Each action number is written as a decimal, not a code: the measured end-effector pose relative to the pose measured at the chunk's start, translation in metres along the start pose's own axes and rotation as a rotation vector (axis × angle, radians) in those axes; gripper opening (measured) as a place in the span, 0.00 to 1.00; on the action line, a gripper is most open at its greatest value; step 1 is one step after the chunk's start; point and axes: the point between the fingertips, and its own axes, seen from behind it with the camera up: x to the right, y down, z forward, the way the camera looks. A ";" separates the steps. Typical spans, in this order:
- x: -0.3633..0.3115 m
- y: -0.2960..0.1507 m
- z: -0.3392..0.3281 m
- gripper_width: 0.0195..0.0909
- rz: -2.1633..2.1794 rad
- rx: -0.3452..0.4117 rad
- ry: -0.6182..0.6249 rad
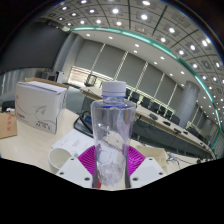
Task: Pour water
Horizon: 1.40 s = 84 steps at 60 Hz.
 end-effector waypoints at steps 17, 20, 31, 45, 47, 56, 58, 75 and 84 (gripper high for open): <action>-0.050 0.040 0.032 0.24 0.257 0.022 -0.159; -0.055 0.050 0.036 0.24 0.263 0.008 -0.170; -0.064 0.082 0.046 0.25 0.302 -0.021 -0.189; -0.062 0.083 0.042 0.41 0.326 0.019 -0.183; -0.062 0.084 0.042 0.45 0.319 0.012 -0.183; -0.056 0.098 0.029 0.92 0.382 -0.094 -0.148; -0.050 0.099 0.022 0.93 0.396 -0.108 -0.124; -0.049 0.084 -0.099 0.93 0.425 -0.255 -0.013; -0.079 0.056 -0.185 0.93 0.423 -0.307 0.016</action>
